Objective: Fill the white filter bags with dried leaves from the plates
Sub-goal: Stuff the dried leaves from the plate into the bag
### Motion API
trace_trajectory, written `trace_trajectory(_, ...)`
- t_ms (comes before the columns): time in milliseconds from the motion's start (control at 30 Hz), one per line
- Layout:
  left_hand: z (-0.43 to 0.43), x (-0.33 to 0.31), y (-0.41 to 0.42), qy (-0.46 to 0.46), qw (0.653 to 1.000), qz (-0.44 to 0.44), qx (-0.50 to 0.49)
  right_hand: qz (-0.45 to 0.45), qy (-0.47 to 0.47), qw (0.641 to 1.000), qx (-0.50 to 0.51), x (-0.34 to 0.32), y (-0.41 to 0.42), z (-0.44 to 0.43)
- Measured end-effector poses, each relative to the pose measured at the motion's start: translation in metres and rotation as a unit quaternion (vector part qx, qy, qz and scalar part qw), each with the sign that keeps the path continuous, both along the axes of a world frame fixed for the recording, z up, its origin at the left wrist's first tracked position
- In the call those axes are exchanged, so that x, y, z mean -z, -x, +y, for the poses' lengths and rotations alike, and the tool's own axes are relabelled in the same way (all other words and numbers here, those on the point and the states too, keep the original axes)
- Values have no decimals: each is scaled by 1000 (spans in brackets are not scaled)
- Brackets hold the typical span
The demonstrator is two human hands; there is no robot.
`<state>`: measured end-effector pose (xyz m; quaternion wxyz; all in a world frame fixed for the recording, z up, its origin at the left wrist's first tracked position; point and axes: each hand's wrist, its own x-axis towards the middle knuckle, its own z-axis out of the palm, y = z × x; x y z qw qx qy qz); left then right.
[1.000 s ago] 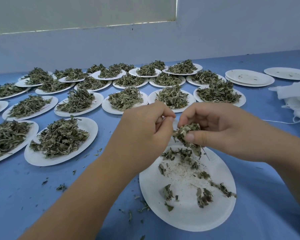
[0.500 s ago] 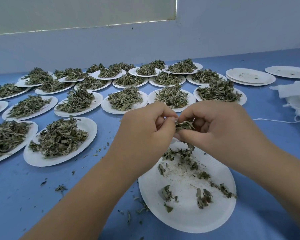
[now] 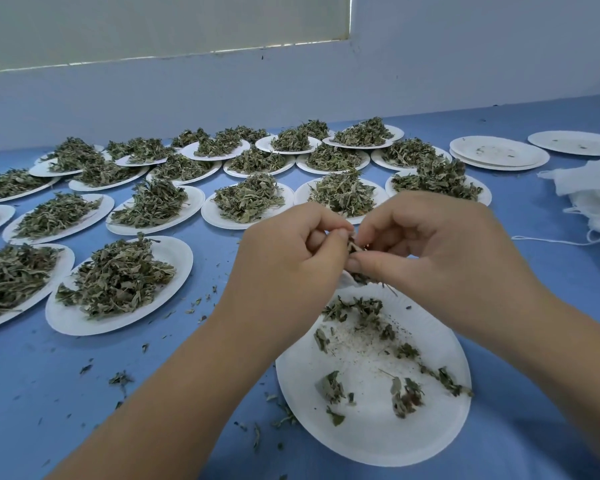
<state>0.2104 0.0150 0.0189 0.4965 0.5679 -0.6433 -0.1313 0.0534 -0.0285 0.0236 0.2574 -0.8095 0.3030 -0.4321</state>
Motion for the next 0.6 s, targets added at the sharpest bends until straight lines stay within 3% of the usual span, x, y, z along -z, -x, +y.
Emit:
trace_trajectory(200, 2, -1, 2, -3, 1000, 13, 10, 70, 52, 996, 22, 3, -5, 2)
trace_trajectory(500, 1, -6, -5, -1, 999, 45, -2, -21, 21, 999, 29, -8, 1, 5)
trace_trajectory(600, 1, -7, -7, 2, 997, 70, -13, 1, -2, 999, 41, -11, 7, 0)
